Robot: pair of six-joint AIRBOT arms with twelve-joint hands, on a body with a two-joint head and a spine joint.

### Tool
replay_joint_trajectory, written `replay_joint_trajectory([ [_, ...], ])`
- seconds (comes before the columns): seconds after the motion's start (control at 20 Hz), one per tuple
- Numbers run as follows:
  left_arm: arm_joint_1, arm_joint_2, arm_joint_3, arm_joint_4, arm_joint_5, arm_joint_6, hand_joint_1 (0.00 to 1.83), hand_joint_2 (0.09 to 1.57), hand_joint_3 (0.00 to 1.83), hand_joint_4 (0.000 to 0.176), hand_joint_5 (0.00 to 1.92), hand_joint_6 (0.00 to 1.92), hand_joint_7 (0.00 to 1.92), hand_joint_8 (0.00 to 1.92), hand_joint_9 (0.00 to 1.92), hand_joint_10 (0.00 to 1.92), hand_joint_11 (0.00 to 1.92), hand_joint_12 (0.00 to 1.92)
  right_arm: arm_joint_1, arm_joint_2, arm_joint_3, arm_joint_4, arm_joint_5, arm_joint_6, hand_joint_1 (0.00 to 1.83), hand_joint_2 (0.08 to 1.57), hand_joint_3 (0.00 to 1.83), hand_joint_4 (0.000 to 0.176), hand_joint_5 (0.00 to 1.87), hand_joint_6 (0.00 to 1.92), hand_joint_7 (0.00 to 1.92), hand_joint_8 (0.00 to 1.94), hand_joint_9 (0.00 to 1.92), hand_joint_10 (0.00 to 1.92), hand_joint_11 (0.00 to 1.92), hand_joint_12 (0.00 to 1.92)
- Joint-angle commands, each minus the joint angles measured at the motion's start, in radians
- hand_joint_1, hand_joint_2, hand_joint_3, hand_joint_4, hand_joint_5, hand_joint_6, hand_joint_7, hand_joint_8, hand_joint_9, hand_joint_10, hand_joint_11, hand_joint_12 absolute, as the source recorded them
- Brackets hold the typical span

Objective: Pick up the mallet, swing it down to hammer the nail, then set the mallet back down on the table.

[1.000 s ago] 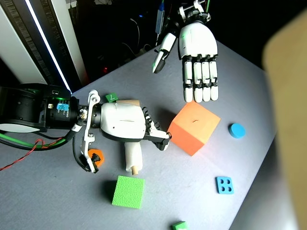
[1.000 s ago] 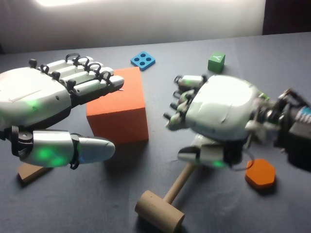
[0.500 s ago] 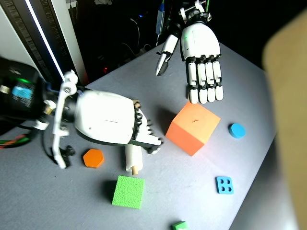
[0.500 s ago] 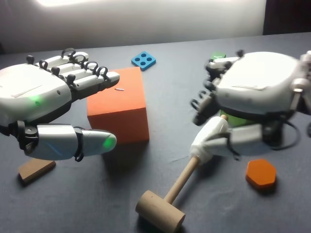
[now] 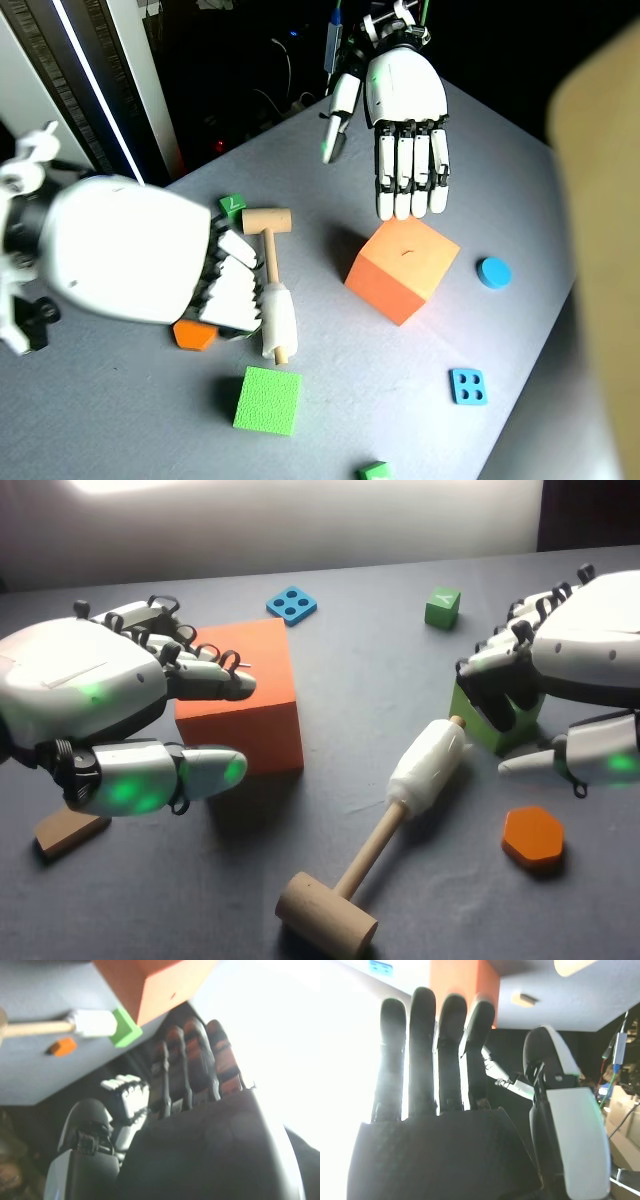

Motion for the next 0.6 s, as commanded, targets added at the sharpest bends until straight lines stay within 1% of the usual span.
replay_joint_trajectory([
  [0.0, -0.016, 0.005, -0.001, -0.024, -0.11, 0.023, 0.17, 1.34, 0.0, 0.0, 0.59, 0.06, 0.7, 0.08, 0.56, 0.08, 0.0, 0.66, 0.015, 0.002, -0.007, 0.008, 0.093, 0.005, 0.5, 1.25, 0.0, 0.0, 0.39, 1.78, 0.42, 1.91, 0.45, 1.9, 0.41, 1.92],
  [0.05, -0.023, 0.005, -0.004, -0.051, -0.113, 0.05, 0.2, 1.32, 0.0, 0.0, 0.6, 0.27, 0.5, 0.75, 0.42, 0.63, 0.0, 0.83, 0.015, 0.002, -0.007, 0.008, 0.098, 0.007, 0.51, 1.24, 0.0, 0.0, 0.42, 1.88, 0.47, 1.93, 0.52, 1.92, 0.51, 1.92],
  [0.1, -0.031, 0.005, -0.005, -0.066, -0.119, 0.062, 0.22, 1.3, 0.0, 0.0, 0.4, 1.07, 0.35, 1.36, 0.28, 1.31, 0.05, 1.3, 0.015, 0.002, -0.007, 0.008, 0.101, 0.008, 0.55, 1.23, 0.0, 0.0, 0.5, 1.91, 0.53, 1.94, 0.6, 1.92, 0.64, 1.92],
  [0.15, -0.038, 0.004, -0.005, -0.069, -0.12, 0.064, 0.22, 1.28, 0.0, 0.0, 0.2, 1.69, 0.22, 1.75, 0.21, 1.76, 0.11, 1.76, 0.017, 0.002, -0.007, 0.008, 0.1, 0.011, 0.58, 1.21, 0.0, 0.0, 0.6, 1.92, 0.61, 1.94, 0.69, 1.92, 0.72, 1.92],
  [0.2, -0.046, 0.001, -0.004, -0.068, -0.12, 0.064, 0.11, 1.28, 0.0, 0.0, 0.04, 1.73, 0.06, 1.81, 0.11, 1.91, 0.13, 1.91, 0.017, 0.002, -0.008, 0.008, 0.101, 0.011, 0.57, 1.19, 0.0, 0.0, 0.75, 1.92, 0.76, 1.94, 0.82, 1.92, 0.83, 1.92],
  [0.25, -0.057, -0.002, -0.004, -0.067, -0.12, 0.064, 0.05, 1.3, 0.0, 0.0, 0.1, 1.48, 0.11, 1.64, 0.13, 1.82, 0.12, 1.92, 0.017, 0.002, -0.008, 0.008, 0.101, 0.011, 0.5, 1.19, 0.0, 0.0, 0.88, 1.92, 0.88, 1.94, 0.91, 1.92, 0.94, 1.92],
  [0.3, -0.065, -0.006, -0.005, -0.066, -0.119, 0.064, 0.05, 1.3, 0.0, 0.0, 0.1, 1.48, 0.11, 1.64, 0.13, 1.82, 0.12, 1.92, 0.017, 0.002, -0.009, 0.008, 0.101, 0.011, 0.5, 1.19, 0.0, 0.0, 0.88, 1.92, 0.88, 1.94, 0.91, 1.92, 0.94, 1.92],
  [0.35, -0.074, -0.008, -0.008, -0.065, -0.117, 0.064, 0.11, 1.31, 0.0, 0.0, 0.36, 1.52, 0.41, 1.62, 0.35, 1.81, 0.3, 1.92, 0.016, 0.002, -0.01, 0.008, 0.1, 0.011, 0.48, 1.19, 0.0, 0.0, 0.98, 1.92, 1.0, 1.94, 1.02, 1.92, 1.08, 1.92],
  [0.4, -0.081, -0.01, -0.011, -0.059, -0.108, 0.064, 0.11, 1.31, 0.0, 0.0, 0.78, 1.73, 0.83, 1.81, 0.74, 1.9, 0.65, 1.92, 0.015, 0.002, -0.013, 0.008, 0.1, 0.011, 0.49, 1.18, 0.0, 0.0, 1.18, 1.92, 1.21, 1.94, 1.25, 1.92, 1.34, 1.92],
  [0.45, -0.087, -0.012, -0.016, -0.054, -0.102, 0.065, 0.13, 1.3, 0.0, 0.0, 1.12, 1.65, 1.2, 1.83, 1.14, 1.92, 1.04, 1.92, 0.014, 0.002, -0.015, 0.008, 0.1, 0.01, 0.49, 1.17, 0.0, 0.0, 1.38, 1.92, 1.41, 1.94, 1.47, 1.92, 1.56, 1.92],
  [0.5, -0.089, -0.014, -0.019, -0.052, -0.101, 0.065, 0.17, 1.3, 0.0, 0.045, 1.28, 1.48, 1.35, 1.77, 1.32, 1.92, 1.22, 1.92, 0.014, 0.001, -0.016, 0.008, 0.101, 0.01, 0.46, 1.18, 0.0, 0.0, 1.49, 1.92, 1.52, 1.94, 1.57, 1.92, 1.67, 1.92],
  [0.55, -0.091, -0.014, -0.025, -0.047, -0.099, 0.065, 0.19, 1.29, 0.0, 0.0, 1.26, 0.91, 1.39, 1.35, 1.39, 1.74, 1.27, 1.92, 0.014, 0.001, -0.017, 0.008, 0.103, 0.009, 0.43, 1.19, 0.0, 0.0, 1.57, 1.92, 1.63, 1.94, 1.67, 1.92, 1.76, 1.92],
])
